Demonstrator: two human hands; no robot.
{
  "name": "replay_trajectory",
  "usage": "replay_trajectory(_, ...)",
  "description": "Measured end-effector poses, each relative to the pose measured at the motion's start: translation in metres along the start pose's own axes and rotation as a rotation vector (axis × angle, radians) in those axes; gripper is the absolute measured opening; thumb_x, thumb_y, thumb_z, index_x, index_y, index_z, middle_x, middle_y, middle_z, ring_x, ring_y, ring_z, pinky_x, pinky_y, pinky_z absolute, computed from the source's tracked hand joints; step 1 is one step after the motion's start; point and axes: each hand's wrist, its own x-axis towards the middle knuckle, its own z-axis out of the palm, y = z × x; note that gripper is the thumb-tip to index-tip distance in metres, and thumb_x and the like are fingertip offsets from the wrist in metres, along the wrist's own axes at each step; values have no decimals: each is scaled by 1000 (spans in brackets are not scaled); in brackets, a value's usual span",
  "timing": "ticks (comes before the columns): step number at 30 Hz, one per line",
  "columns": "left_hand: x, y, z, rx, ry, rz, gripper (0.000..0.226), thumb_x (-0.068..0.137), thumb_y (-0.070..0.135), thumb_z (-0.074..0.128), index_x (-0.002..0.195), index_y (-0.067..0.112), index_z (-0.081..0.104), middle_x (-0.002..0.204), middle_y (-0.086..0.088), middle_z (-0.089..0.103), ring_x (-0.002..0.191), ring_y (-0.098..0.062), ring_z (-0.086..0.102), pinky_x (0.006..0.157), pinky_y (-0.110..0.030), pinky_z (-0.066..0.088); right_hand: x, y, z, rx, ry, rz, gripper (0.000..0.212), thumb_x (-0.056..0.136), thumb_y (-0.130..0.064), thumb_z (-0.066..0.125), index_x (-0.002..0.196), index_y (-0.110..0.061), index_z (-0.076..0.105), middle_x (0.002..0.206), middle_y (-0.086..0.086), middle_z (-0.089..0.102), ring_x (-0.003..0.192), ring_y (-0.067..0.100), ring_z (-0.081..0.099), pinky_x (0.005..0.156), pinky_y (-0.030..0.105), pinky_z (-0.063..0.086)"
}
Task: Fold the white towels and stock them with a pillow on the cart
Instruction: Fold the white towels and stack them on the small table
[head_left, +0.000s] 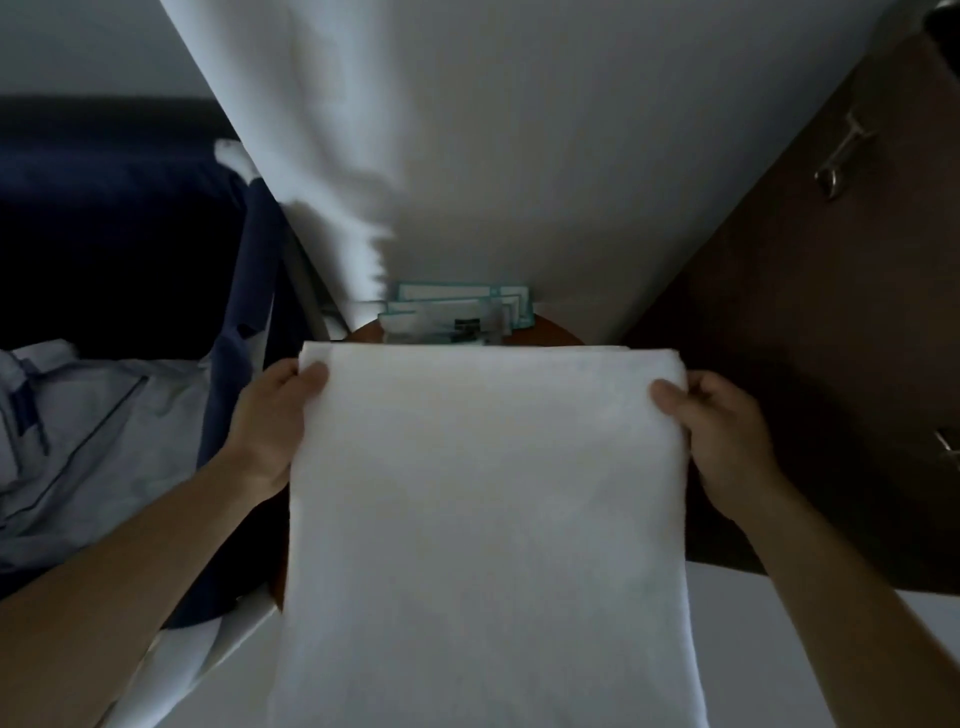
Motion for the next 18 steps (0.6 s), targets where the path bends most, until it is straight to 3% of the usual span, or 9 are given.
replay_trajectory(2,19,12,8,-24,-10,14,15,100,24,54,99,11,62,82,-4,67,71,-22,63,62,-34,53,18,-10,4,28,48,6,8,88,-30,72,90,-22,70,90,4,73,89,32,69,78,49,57)
replay_trajectory(6,59,-7,23,256,11,18,17,100,28,53,105,15,61,99,-6,63,90,-26,59,78,-40,48,50,0,31,-64,76,93,20,93,-27,67,107,-12,67,105,7,69,98,29,66,80,41,54)
replay_trajectory(10,71,-35,25,285,97,-36,35,96,36,57,126,18,57,112,-4,61,87,-17,57,72,-33,43,48,22,46,-211,111,113,29,94,-28,64,119,-13,59,113,8,64,93,22,61,84,41,53)
replay_trajectory(14,51,-49,21,303,101,22,54,93,43,61,139,19,46,111,4,57,84,-4,51,65,-23,38,28,28,42,-252,108,106,46,91,-34,66,130,-15,54,118,4,61,103,27,61,93,49,52)
replay_trajectory(18,4,-74,8,391,38,-32,61,91,44,66,139,15,43,115,-1,60,86,-13,58,68,-26,44,-5,42,36,-310,78,135,49,90,-34,68,128,-7,55,117,10,62,106,33,61,94,48,50)
